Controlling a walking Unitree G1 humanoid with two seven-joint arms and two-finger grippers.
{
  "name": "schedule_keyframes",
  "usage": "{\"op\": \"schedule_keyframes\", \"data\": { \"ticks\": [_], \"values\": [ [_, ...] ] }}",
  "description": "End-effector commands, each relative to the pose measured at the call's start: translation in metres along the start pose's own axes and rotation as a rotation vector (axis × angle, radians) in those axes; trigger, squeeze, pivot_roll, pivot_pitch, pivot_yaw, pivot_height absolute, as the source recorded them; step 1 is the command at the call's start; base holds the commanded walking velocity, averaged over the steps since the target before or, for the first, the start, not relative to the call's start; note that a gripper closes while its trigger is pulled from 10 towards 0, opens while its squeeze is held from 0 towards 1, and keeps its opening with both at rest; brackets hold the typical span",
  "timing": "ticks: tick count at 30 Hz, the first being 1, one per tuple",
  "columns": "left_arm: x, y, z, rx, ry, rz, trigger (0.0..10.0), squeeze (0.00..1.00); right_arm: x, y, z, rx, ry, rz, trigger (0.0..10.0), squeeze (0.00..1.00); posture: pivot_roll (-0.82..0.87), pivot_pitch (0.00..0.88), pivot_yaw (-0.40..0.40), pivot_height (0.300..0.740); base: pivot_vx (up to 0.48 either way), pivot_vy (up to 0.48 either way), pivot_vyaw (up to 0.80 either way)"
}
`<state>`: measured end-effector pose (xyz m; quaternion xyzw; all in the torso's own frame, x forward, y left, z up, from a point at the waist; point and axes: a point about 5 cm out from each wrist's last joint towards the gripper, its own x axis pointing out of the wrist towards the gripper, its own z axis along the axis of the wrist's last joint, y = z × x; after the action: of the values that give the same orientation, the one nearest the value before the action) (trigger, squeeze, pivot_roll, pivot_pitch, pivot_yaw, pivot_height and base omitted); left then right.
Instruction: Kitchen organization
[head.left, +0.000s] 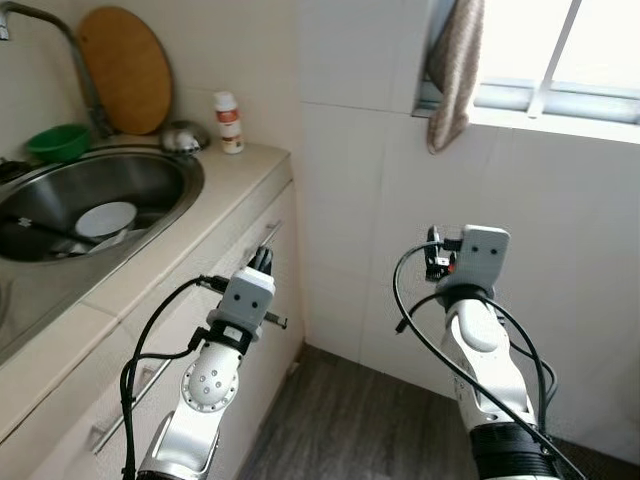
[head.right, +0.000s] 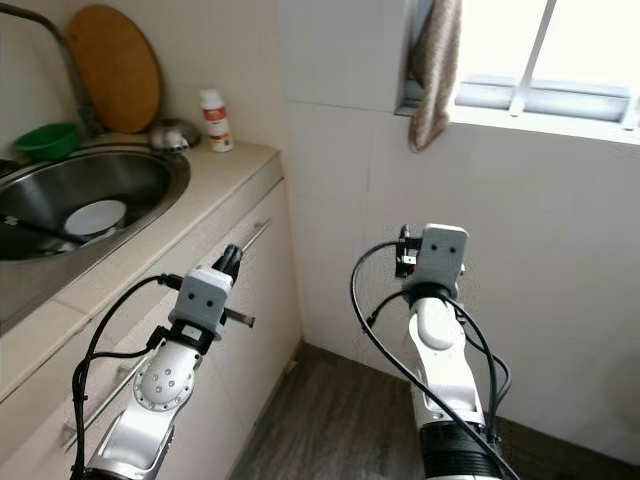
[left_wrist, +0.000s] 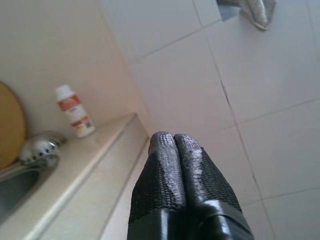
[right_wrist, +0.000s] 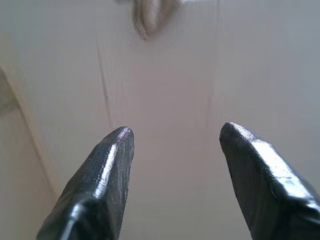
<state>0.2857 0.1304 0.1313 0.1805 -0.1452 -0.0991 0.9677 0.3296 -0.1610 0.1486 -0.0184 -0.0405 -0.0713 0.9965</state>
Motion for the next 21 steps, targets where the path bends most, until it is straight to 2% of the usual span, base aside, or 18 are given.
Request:
{"op": "schedule_keyframes", "data": {
  "ticks": [1,2,6,9,16,21],
  "values": [
    [-0.004,-0.001,-0.009,0.019,0.052,-0.016,10.0,0.0,-0.004,0.009,-0.015,-0.025,0.078,0.059,10.0,0.0,-0.08,0.0,0.036,0.74,0.0,-0.48,-0.8],
    [-0.005,-0.003,-0.012,0.023,0.067,-0.018,10.0,0.0,-0.008,0.015,-0.027,-0.056,0.136,0.122,10.0,0.0,-0.08,0.0,0.037,0.74,0.0,-0.48,-0.8],
    [-0.006,-0.005,-0.016,0.015,0.083,-0.026,10.0,0.0,-0.015,0.022,-0.042,-0.106,0.193,0.186,10.0,0.0,-0.08,0.0,0.035,0.74,0.0,-0.422,-0.8],
    [-0.008,-0.007,-0.019,0.007,0.094,-0.035,10.0,0.0,-0.021,0.027,-0.051,-0.14,0.226,0.235,10.0,0.0,-0.08,0.0,0.037,0.74,0.0,0.0,-0.8],
    [-0.008,-0.007,-0.022,0.011,0.107,-0.038,10.0,0.0,-0.021,0.03,-0.057,-0.183,0.246,0.276,10.0,0.0,-0.08,0.0,0.036,0.74,0.0,0.0,-0.76],
    [-0.009,-0.008,-0.024,0.015,0.116,-0.043,10.0,0.0,-0.023,0.031,-0.061,-0.189,0.253,0.288,10.0,0.0,-0.08,0.0,0.036,0.74,0.0,0.0,0.0]
  ]
}}
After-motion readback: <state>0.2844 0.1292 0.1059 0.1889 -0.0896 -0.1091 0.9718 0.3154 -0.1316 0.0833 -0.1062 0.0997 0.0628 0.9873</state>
